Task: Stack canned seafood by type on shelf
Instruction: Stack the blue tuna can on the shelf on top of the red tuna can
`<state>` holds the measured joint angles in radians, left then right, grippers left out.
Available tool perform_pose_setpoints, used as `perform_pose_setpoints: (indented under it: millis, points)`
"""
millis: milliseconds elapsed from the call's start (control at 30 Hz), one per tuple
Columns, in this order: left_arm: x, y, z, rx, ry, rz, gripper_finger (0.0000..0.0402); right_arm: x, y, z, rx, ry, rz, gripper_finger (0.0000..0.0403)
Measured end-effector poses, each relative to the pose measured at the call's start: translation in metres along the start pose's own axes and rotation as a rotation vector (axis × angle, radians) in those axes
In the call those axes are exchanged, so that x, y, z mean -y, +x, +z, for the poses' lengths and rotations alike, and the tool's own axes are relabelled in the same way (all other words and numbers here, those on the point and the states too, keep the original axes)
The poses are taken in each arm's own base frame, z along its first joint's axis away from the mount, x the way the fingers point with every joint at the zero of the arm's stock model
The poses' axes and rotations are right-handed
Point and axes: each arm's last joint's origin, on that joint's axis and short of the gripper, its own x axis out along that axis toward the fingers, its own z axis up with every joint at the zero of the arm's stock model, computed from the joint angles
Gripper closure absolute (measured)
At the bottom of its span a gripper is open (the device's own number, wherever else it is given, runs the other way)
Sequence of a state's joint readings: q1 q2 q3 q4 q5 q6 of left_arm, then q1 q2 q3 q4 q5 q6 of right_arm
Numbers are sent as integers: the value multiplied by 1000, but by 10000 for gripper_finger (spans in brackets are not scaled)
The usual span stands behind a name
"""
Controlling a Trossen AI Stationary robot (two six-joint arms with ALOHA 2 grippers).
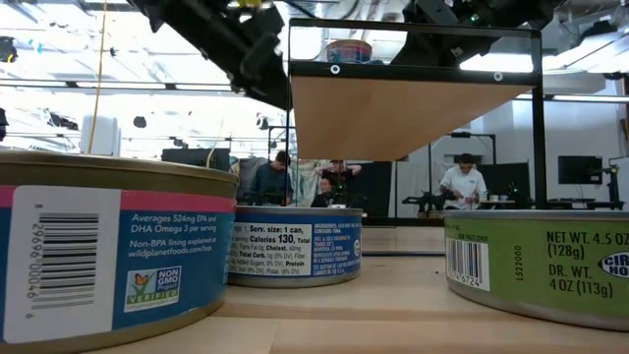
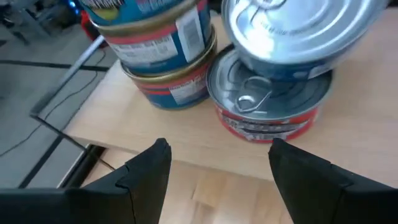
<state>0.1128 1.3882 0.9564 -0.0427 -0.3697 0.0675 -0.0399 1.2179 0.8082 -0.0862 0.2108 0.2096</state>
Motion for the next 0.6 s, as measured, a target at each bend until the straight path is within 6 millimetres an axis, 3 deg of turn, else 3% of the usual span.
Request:
perform_pose_setpoints:
  millis: [333,600]
  points:
    - [-2,31,-9,11,45,-51,143,0,0,-1,-11,-30,0,137]
    - [5,30,-7,42,95,-124,143,-2,-1,-1,-11,-55,6,137]
